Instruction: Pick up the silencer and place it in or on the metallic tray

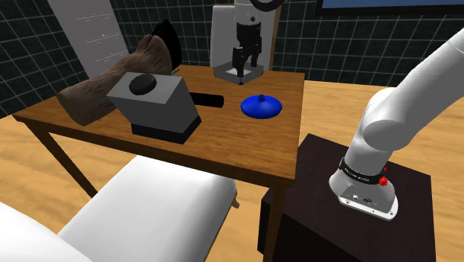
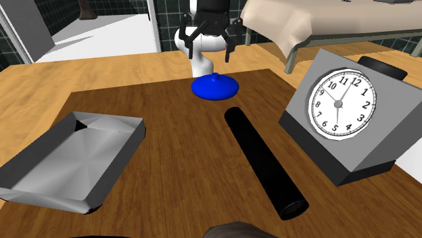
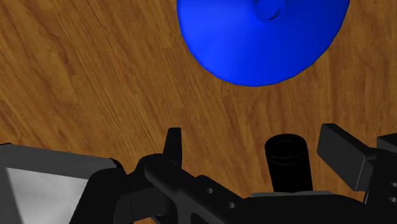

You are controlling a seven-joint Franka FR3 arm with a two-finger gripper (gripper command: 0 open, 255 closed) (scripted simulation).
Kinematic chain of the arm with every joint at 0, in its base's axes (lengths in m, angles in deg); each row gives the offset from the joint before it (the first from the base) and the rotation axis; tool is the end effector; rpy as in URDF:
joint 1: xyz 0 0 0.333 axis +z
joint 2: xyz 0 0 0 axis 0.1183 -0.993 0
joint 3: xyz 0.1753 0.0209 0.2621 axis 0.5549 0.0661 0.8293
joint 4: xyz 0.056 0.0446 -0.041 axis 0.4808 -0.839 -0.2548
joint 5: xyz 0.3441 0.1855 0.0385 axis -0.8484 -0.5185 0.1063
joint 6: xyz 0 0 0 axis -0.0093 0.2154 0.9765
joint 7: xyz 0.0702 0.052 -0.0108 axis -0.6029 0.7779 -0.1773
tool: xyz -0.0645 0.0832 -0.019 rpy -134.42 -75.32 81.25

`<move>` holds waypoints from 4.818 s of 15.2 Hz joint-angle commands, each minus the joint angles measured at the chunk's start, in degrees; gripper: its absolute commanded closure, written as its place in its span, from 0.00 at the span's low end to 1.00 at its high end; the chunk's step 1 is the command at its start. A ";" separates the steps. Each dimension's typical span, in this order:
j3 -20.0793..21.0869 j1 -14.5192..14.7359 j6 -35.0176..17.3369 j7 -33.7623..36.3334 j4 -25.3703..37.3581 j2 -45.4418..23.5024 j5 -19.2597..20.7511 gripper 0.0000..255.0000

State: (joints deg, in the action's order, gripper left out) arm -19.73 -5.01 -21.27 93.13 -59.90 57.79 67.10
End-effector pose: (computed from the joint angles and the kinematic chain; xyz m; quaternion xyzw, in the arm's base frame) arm 0.4317 0.0731 0.5593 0.9977 0.0243 0.0455 0.0442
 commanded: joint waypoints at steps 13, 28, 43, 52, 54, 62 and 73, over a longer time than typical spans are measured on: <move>3.68 2.36 -0.60 2.94 28.19 -33.51 1.59 0.00; 4.00 3.67 -3.69 3.69 34.23 -43.92 2.81 0.00; 4.02 3.68 -2.99 3.64 34.78 -43.76 2.76 1.00; 4.16 3.82 3.59 3.29 40.59 -42.97 2.47 1.00; 4.19 3.88 5.12 3.22 42.10 -42.94 2.44 1.00; 4.27 4.21 11.54 3.03 49.06 -43.48 2.48 1.00; 1.57 -1.85 12.70 -5.68 48.35 -41.21 1.36 1.00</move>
State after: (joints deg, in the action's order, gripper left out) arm -17.69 -5.81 -8.44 88.98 -10.91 15.97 68.68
